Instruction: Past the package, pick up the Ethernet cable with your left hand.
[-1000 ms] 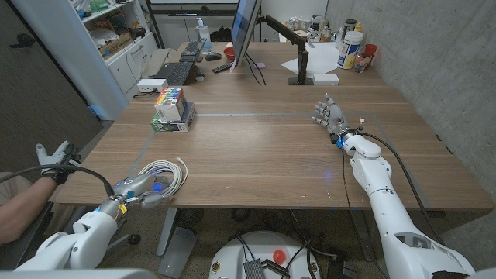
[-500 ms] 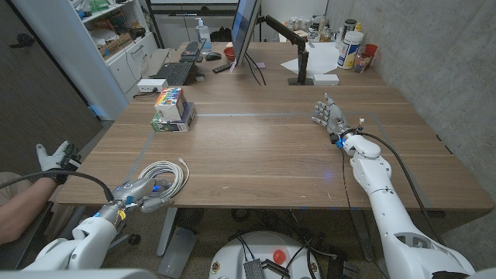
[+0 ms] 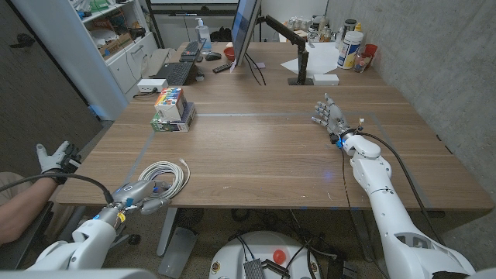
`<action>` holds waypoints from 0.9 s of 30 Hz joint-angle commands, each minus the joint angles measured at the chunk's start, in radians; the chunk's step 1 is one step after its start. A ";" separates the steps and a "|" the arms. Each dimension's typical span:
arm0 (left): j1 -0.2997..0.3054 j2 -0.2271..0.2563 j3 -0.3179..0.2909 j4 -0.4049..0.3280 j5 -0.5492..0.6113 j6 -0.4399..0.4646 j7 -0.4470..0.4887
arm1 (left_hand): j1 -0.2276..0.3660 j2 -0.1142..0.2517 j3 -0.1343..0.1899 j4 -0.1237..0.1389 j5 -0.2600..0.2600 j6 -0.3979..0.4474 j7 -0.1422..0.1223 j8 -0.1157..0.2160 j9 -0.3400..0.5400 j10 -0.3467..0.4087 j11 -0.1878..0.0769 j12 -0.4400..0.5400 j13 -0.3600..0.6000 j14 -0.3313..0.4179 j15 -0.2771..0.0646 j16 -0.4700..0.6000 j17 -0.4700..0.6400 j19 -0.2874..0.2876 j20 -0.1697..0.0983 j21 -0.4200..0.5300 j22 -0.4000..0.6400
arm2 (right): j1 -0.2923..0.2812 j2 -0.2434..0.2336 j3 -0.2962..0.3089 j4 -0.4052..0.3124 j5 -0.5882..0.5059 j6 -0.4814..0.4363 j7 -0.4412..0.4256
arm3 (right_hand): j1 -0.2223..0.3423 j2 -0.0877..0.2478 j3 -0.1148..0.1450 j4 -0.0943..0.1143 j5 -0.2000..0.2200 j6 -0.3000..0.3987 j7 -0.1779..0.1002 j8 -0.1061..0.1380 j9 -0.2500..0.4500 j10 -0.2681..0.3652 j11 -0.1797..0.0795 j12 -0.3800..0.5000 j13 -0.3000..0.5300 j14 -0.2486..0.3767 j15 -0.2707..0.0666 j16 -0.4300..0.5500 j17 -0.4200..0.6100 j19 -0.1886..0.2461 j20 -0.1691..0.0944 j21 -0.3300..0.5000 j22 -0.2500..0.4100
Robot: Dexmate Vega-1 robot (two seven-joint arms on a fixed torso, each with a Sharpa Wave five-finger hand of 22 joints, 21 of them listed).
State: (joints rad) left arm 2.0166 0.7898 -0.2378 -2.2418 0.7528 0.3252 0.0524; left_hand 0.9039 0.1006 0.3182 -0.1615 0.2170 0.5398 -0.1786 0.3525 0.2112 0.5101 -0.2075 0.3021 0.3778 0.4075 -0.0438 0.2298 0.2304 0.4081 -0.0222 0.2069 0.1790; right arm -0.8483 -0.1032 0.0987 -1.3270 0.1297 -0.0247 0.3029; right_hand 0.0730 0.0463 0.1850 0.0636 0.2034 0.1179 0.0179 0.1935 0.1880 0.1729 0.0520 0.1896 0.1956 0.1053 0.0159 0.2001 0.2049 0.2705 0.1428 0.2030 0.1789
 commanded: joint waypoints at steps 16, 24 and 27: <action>0.019 -0.013 -0.018 0.027 -0.016 -0.058 0.066 | 0.198 0.105 0.178 0.015 -0.030 0.122 0.040 0.092 0.038 0.159 0.016 0.051 0.046 0.177 -0.188 0.084 0.056 0.107 -0.009 0.044 0.009 | -0.001 -0.001 0.000 -0.002 -0.002 -0.003 -0.003 | -0.006 0.004 -0.003 0.000 0.007 -0.004 0.000 0.006 0.004 -0.005 -0.004 0.008 0.000 -0.005 0.001 0.006 0.001 -0.002 0.003 -0.001 0.003; 0.018 -0.022 -0.020 0.025 -0.022 -0.058 0.061 | 0.263 0.103 0.221 0.010 -0.038 0.172 0.033 0.131 0.056 0.211 0.014 0.068 0.073 0.272 -0.195 0.129 0.089 0.161 -0.017 0.076 0.019 | -0.001 -0.001 0.000 -0.002 -0.002 -0.003 -0.002 | -0.006 0.004 -0.003 0.000 0.007 -0.004 0.000 0.006 0.004 -0.006 -0.002 0.008 0.000 -0.006 0.002 0.006 0.001 -0.002 0.003 -0.001 0.003; 0.018 -0.023 -0.020 0.025 -0.019 -0.056 0.061 | 0.282 0.098 0.221 0.007 -0.041 0.198 0.027 0.151 0.067 0.240 0.013 0.080 0.086 0.304 -0.197 0.147 0.103 0.175 -0.021 0.089 0.025 | -0.001 -0.002 -0.001 -0.003 -0.002 -0.005 -0.002 | -0.006 0.004 -0.003 0.000 0.007 -0.004 -0.001 0.006 0.004 -0.006 -0.003 0.008 0.000 -0.007 0.001 0.006 0.001 -0.002 0.003 0.000 0.003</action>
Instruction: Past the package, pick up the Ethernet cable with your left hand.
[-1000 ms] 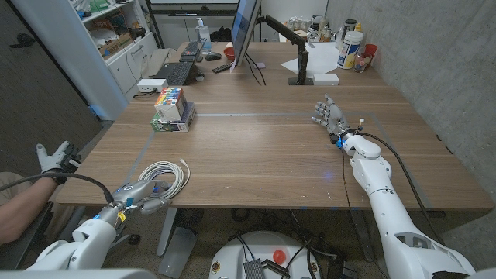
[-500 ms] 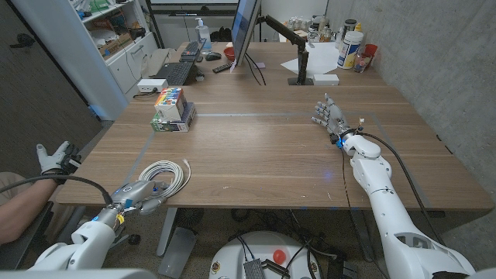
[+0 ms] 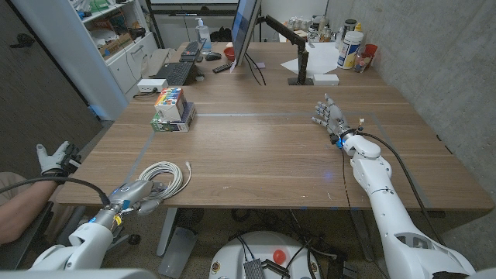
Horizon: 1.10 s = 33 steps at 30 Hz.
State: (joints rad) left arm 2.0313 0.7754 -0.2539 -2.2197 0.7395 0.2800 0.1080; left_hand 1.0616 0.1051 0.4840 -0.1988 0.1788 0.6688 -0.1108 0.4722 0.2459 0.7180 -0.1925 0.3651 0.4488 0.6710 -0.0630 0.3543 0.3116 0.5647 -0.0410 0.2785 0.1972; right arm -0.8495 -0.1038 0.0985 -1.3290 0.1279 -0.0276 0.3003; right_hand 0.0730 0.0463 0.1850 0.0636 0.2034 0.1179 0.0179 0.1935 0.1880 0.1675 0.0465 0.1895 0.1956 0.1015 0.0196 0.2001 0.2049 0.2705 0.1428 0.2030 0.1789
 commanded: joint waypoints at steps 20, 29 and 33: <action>0.011 -0.023 -0.015 -0.001 0.001 -0.020 0.016 | 0.159 0.085 0.036 0.044 -0.006 0.135 -0.036 0.073 0.043 0.085 0.003 0.042 0.052 0.083 -0.178 0.040 0.045 0.024 -0.020 0.050 0.023 | 0.000 -0.001 -0.001 -0.002 -0.002 -0.003 0.000 | -0.006 0.004 -0.004 0.001 0.007 -0.003 -0.001 0.006 0.004 -0.001 0.004 0.008 -0.001 -0.003 -0.003 0.006 0.001 -0.002 0.003 0.000 0.003; 0.016 -0.035 -0.024 -0.003 0.003 -0.032 0.026 | 0.165 0.083 0.030 0.043 -0.006 0.138 -0.037 0.077 0.042 0.089 0.002 0.043 0.060 0.086 -0.178 0.039 0.046 0.021 -0.023 0.055 0.026 | 0.000 -0.001 0.000 -0.001 -0.002 -0.001 0.001 | -0.006 0.004 -0.004 0.001 0.007 -0.003 -0.001 0.006 0.004 -0.001 0.001 0.008 -0.001 -0.005 -0.002 0.006 0.001 -0.003 0.003 -0.001 0.003; 0.021 -0.039 -0.029 -0.001 0.003 -0.044 0.031 | 0.168 0.083 0.028 0.043 -0.006 0.141 -0.034 0.079 0.042 0.088 -0.001 0.043 0.062 0.087 -0.178 0.038 0.047 0.018 -0.023 0.057 0.026 | 0.000 -0.002 -0.001 -0.002 -0.002 -0.005 0.002 | -0.006 0.004 -0.004 0.001 0.007 -0.002 -0.002 0.006 0.004 -0.002 0.003 0.007 -0.001 -0.005 -0.002 0.006 0.001 -0.003 0.003 -0.001 0.003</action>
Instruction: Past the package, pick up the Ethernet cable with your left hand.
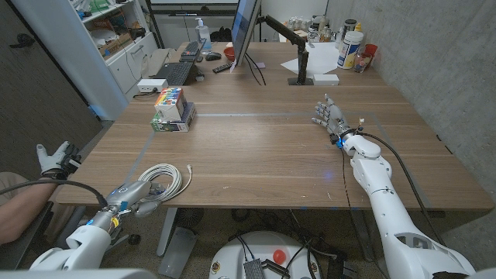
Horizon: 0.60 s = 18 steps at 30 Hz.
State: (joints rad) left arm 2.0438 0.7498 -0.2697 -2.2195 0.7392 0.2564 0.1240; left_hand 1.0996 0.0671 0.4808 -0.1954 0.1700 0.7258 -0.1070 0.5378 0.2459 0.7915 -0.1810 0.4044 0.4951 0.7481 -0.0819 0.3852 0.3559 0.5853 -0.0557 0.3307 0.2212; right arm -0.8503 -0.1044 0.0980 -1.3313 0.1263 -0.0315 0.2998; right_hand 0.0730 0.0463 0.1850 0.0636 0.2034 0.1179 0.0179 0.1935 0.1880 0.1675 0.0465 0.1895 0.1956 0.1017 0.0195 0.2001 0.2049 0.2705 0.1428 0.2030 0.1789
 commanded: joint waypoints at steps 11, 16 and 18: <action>0.015 -0.028 -0.024 -0.008 0.012 -0.026 0.014 | 0.135 0.120 0.026 0.040 0.003 0.086 -0.038 0.017 0.042 0.016 -0.017 0.004 0.023 0.012 -0.159 0.005 0.004 -0.005 -0.007 0.011 0.004 | -0.001 -0.001 -0.002 -0.004 -0.003 -0.008 -0.001 | -0.006 0.004 -0.004 0.001 0.007 -0.008 -0.002 0.004 0.003 -0.005 -0.002 0.007 -0.001 -0.006 -0.002 0.006 0.001 -0.003 0.002 -0.001 0.003; 0.015 -0.033 -0.028 -0.010 0.013 -0.031 0.012 | 0.137 0.120 0.024 0.040 0.003 0.085 -0.038 0.017 0.042 0.016 -0.018 0.003 0.025 0.012 -0.159 0.004 0.004 -0.007 -0.008 0.013 0.005 | 0.000 -0.002 -0.002 -0.003 -0.004 -0.008 0.000 | -0.006 0.004 -0.004 0.001 0.007 -0.009 -0.002 0.004 0.003 -0.006 -0.001 0.006 -0.001 -0.007 -0.002 0.006 0.001 -0.004 0.003 -0.001 0.003; 0.014 -0.035 -0.028 -0.009 0.014 -0.032 0.011 | 0.137 0.120 0.023 0.040 0.003 0.086 -0.039 0.018 0.042 0.016 -0.018 0.003 0.026 0.012 -0.159 0.004 0.004 -0.008 -0.008 0.013 0.005 | 0.000 -0.002 -0.002 -0.003 -0.004 -0.007 0.000 | -0.006 0.004 -0.004 0.001 0.007 -0.009 -0.002 0.004 0.003 -0.006 0.000 0.006 -0.001 -0.007 -0.002 0.006 0.001 -0.004 0.002 -0.001 0.003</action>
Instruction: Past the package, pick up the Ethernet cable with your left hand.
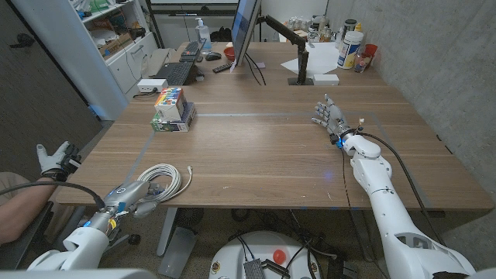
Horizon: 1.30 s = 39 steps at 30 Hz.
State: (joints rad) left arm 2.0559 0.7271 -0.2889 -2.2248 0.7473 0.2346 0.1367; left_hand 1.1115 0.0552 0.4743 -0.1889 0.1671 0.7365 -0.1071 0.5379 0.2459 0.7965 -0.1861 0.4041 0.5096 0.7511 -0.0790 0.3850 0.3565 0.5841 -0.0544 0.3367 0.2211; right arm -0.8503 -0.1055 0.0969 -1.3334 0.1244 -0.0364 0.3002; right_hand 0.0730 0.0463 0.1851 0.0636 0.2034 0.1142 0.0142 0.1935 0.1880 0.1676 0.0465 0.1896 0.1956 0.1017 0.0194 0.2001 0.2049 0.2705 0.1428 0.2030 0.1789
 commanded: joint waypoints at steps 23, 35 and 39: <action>0.010 -0.047 -0.043 -0.049 0.039 -0.028 -0.024 | 0.135 0.134 0.023 0.036 0.008 0.072 -0.040 0.022 0.041 0.011 -0.014 0.002 0.024 0.007 -0.162 -0.006 0.004 -0.014 -0.008 0.019 0.007 | 0.001 -0.001 -0.002 -0.002 -0.002 -0.010 0.003 | -0.006 0.005 -0.005 0.001 0.007 -0.005 0.003 0.004 0.003 -0.005 0.002 0.007 -0.001 -0.008 -0.002 0.005 0.001 -0.006 0.003 -0.001 0.003; -0.002 -0.068 -0.056 -0.063 0.048 -0.048 -0.035 | 0.139 0.135 0.021 0.038 0.009 0.070 -0.039 0.024 0.040 0.013 -0.014 0.001 0.030 0.008 -0.162 -0.010 0.003 -0.016 -0.008 0.025 0.008 | 0.004 -0.002 -0.004 0.002 -0.005 -0.012 0.005 | -0.006 0.005 -0.005 0.002 0.007 -0.005 0.003 0.005 0.003 -0.005 0.002 0.007 -0.001 -0.008 -0.002 0.006 0.001 -0.009 0.003 -0.002 0.003; -0.008 -0.078 -0.057 -0.062 0.048 -0.060 -0.028 | 0.140 0.134 0.020 0.038 0.009 0.072 -0.040 0.025 0.040 0.012 -0.014 0.000 0.032 0.008 -0.162 -0.012 0.003 -0.017 -0.009 0.027 0.008 | 0.005 -0.002 -0.004 0.004 -0.005 -0.010 0.006 | -0.006 0.005 -0.005 0.002 0.007 -0.005 0.002 0.005 0.003 -0.005 0.004 0.007 -0.001 -0.008 -0.001 0.006 0.001 -0.008 0.001 -0.002 0.003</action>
State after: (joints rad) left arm 2.0587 0.6698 -0.3372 -2.2792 0.7894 0.1993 0.1087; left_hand 1.1140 0.0528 0.4660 -0.1805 0.1704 0.7438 -0.1040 0.5379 0.2459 0.8011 -0.1908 0.3989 0.5227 0.7505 -0.0789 0.3785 0.3555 0.5689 -0.0535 0.3559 0.2253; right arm -0.8479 -0.1072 0.0947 -1.3346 0.1218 -0.0457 0.3047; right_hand 0.0700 0.0493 0.1850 0.0636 0.2034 0.1122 0.0163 0.1935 0.1880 0.1650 0.0492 0.1895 0.1956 0.0962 0.0212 0.2001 0.2049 0.2667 0.1466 0.2030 0.1788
